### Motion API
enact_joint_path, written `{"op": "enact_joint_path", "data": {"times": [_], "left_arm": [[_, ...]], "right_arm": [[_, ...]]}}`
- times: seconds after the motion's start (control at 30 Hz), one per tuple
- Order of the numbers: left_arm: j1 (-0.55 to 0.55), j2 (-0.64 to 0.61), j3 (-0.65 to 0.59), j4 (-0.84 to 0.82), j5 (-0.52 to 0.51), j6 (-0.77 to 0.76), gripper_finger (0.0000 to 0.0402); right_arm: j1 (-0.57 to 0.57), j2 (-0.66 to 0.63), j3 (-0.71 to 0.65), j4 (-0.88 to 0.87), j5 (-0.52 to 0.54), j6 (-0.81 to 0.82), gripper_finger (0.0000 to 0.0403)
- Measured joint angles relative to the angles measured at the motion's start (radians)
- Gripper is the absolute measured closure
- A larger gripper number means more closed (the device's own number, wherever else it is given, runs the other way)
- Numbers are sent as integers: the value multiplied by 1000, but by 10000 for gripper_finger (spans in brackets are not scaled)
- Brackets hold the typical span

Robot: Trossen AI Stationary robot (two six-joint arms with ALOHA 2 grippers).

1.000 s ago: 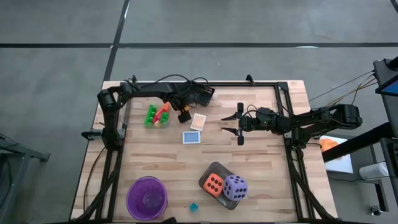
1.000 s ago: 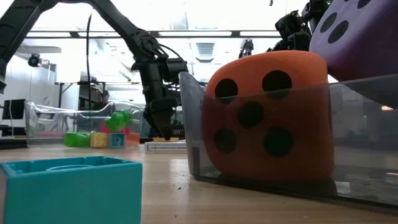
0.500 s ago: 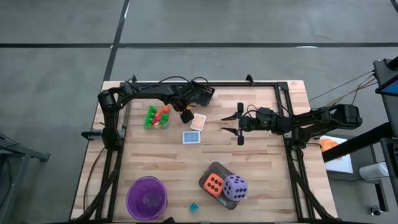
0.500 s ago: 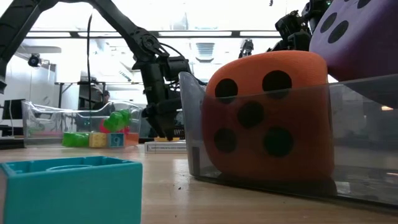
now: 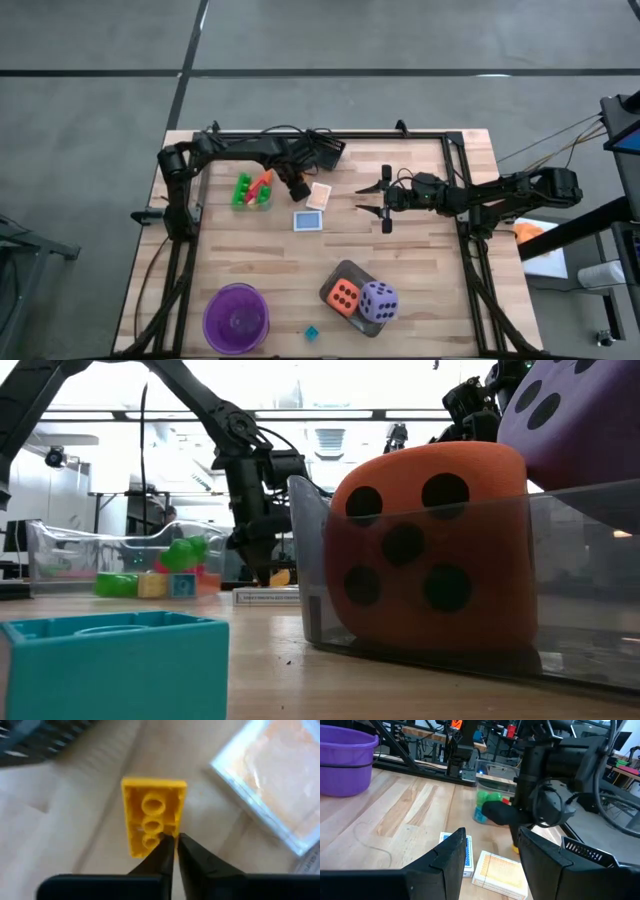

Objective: Pick & Place Toys
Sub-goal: Put the yellow game piece into the transparent bin

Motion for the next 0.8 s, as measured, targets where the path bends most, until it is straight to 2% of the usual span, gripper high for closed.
{"op": "enact_joint_path", "data": {"times": [0.17,0.3,0.43,0.6,0.8], "left_arm": [[-8,0,12,-5,16,19,388],[-8,0,27,-5,16,24,362],[-10,0,45,-11,15,39,306],[-18,0,48,-15,15,78,218],[-32,1,39,42,-51,130,121]], "right_arm": [[0,0,0,0,0,0,230],[0,0,0,0,0,0,230],[0,0,0,0,0,0,230],[0,0,0,-1,0,0,230],[0,0,0,-1,0,0,230]]}}
